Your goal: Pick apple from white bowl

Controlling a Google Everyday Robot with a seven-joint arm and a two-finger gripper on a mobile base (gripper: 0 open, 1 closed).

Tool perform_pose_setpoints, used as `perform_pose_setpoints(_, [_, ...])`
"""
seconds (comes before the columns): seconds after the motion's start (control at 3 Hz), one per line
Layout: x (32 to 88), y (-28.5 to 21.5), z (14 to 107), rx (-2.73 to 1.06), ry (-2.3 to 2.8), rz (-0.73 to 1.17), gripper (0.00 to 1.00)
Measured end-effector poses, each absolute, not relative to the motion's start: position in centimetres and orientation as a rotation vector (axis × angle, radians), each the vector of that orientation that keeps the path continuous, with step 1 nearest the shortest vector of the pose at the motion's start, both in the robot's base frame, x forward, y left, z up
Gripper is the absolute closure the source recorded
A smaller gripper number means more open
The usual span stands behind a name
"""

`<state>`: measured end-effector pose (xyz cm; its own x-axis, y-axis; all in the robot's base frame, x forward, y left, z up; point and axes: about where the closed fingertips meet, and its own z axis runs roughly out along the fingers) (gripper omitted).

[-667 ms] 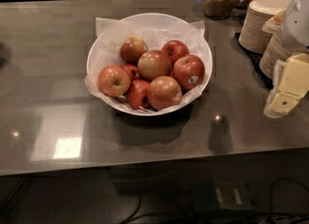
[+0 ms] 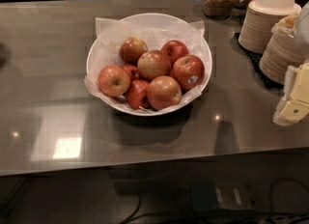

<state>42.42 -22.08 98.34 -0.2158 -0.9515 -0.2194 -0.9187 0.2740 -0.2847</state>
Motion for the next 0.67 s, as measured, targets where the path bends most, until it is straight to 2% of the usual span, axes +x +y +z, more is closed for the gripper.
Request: perform_pose_setpoints(0.67, [46.8,-14.3,97.2,-1.765,1.967,-0.063,0.0])
